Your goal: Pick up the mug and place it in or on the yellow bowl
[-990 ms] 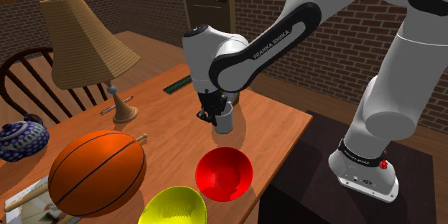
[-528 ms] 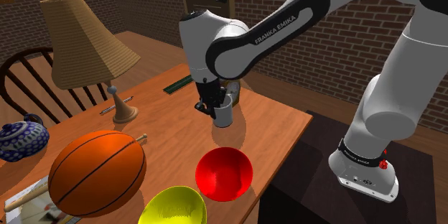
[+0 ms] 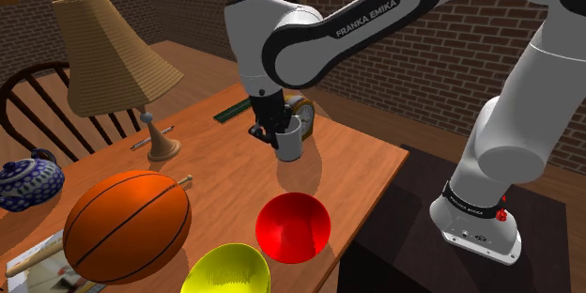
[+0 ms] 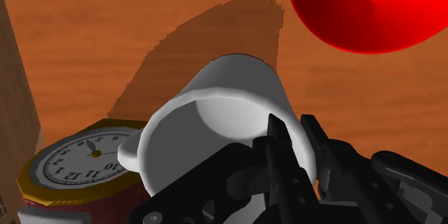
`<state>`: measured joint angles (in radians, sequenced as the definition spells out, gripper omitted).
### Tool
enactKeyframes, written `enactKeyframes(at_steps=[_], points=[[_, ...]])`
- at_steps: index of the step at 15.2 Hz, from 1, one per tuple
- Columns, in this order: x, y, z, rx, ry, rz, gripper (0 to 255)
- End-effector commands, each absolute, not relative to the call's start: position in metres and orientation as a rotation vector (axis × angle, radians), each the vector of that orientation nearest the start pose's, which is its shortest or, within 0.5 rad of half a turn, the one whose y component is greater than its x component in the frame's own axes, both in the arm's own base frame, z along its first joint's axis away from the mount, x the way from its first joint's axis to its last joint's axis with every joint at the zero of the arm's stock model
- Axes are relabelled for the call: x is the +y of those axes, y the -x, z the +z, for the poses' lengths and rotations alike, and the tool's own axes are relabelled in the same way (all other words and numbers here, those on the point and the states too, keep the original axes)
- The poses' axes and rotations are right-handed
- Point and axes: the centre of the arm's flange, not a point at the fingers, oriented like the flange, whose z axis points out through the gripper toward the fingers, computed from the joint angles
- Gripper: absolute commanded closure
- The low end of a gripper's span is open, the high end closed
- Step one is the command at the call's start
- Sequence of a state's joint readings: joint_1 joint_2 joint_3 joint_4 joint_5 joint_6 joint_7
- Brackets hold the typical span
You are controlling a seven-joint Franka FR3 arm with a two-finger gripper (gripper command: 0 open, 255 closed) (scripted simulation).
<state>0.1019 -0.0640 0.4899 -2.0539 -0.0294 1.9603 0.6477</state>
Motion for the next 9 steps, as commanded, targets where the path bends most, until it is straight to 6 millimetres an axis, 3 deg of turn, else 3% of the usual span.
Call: enactKeyframes(at_steps=[1,9], points=[[0.32,-0.434,0.461,0.075,3.209,-0.004,255],[0.421,-0.402,0.468,0.075,3.209,-0.004,255]])
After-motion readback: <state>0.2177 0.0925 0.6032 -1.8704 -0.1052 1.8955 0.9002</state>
